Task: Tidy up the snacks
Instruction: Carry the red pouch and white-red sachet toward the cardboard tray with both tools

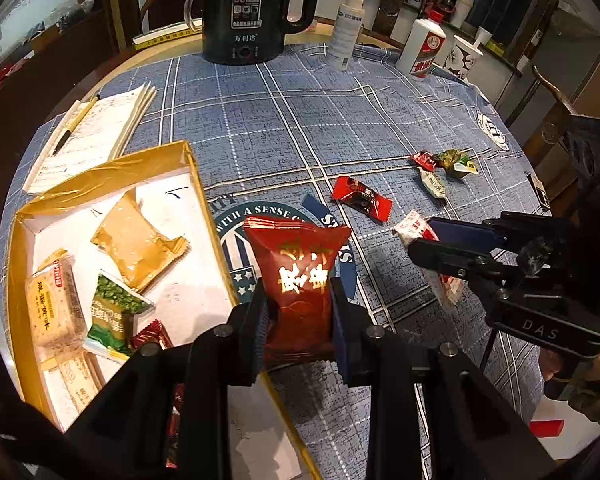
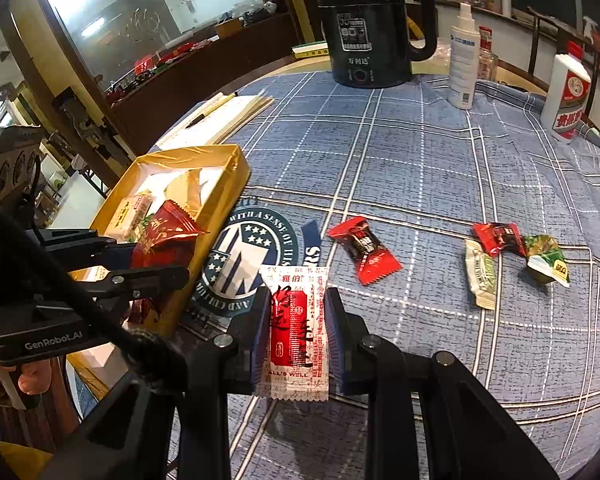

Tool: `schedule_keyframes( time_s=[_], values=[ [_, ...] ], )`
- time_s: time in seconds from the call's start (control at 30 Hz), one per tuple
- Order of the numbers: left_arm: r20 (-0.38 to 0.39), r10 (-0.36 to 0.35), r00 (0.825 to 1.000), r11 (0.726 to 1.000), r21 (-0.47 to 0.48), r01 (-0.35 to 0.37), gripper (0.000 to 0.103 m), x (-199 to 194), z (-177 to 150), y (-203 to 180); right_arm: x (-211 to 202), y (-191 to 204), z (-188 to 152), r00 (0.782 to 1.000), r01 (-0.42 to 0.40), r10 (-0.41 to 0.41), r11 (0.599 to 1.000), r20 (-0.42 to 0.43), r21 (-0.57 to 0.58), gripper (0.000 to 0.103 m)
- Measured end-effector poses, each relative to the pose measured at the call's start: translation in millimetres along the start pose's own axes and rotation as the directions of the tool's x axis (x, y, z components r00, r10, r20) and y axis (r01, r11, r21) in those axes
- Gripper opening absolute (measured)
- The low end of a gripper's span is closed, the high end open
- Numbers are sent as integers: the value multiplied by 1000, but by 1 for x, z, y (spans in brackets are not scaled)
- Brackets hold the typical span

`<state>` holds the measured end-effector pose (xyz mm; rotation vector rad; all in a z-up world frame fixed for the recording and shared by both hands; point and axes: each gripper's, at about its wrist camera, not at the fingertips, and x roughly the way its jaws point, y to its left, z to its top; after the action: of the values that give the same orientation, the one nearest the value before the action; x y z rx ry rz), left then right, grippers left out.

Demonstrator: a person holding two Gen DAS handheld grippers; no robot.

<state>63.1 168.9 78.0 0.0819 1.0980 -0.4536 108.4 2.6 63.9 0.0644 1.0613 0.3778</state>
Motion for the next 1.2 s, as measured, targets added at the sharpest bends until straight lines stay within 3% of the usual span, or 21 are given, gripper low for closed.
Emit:
schedule_keyframes(
  time_s=[0.6, 1.2],
  values=[
    [24, 24, 999, 998, -56, -22, 30, -26, -20, 37, 14, 46, 12, 999, -50, 50, 997, 0, -51, 26],
    [9, 76, 997, 983, -166, -74, 30, -48, -63, 94, 34, 95, 13, 994, -108, 104, 988, -39, -115, 26]
  ],
)
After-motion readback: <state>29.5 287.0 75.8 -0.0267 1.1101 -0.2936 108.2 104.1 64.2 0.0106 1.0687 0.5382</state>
